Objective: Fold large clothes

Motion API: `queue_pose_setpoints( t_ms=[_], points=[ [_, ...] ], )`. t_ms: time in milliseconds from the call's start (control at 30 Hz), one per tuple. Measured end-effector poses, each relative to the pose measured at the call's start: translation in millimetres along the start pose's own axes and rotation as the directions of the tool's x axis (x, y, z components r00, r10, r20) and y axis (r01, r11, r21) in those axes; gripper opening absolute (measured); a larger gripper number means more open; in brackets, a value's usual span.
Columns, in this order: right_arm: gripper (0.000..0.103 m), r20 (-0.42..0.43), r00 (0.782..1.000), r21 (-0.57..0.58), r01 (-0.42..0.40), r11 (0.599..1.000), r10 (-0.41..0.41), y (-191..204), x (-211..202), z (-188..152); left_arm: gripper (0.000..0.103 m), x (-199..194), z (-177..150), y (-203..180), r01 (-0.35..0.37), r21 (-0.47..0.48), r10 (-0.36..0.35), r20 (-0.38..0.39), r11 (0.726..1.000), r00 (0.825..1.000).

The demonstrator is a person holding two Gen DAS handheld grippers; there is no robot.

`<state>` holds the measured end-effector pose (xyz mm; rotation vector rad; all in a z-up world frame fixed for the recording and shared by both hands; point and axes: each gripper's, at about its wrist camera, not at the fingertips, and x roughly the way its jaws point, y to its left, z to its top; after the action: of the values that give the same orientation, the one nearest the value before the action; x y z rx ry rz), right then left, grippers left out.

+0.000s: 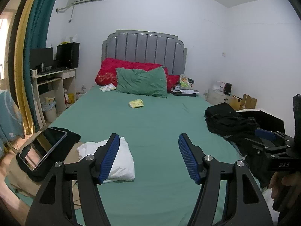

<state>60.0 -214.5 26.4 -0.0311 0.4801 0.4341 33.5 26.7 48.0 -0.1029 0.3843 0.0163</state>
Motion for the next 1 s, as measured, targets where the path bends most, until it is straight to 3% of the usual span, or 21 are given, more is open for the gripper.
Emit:
queue_pose_setpoints(
  t_ms=[1000],
  points=[
    [0.101, 0.003, 1.0, 0.011, 0.002, 1.0, -0.002, -2.9, -2.8, -4.2, 0.068, -2.3, 2.7, 9.8, 0.012, 0.009, -0.012, -0.001, 1.0, 1.0]
  ],
)
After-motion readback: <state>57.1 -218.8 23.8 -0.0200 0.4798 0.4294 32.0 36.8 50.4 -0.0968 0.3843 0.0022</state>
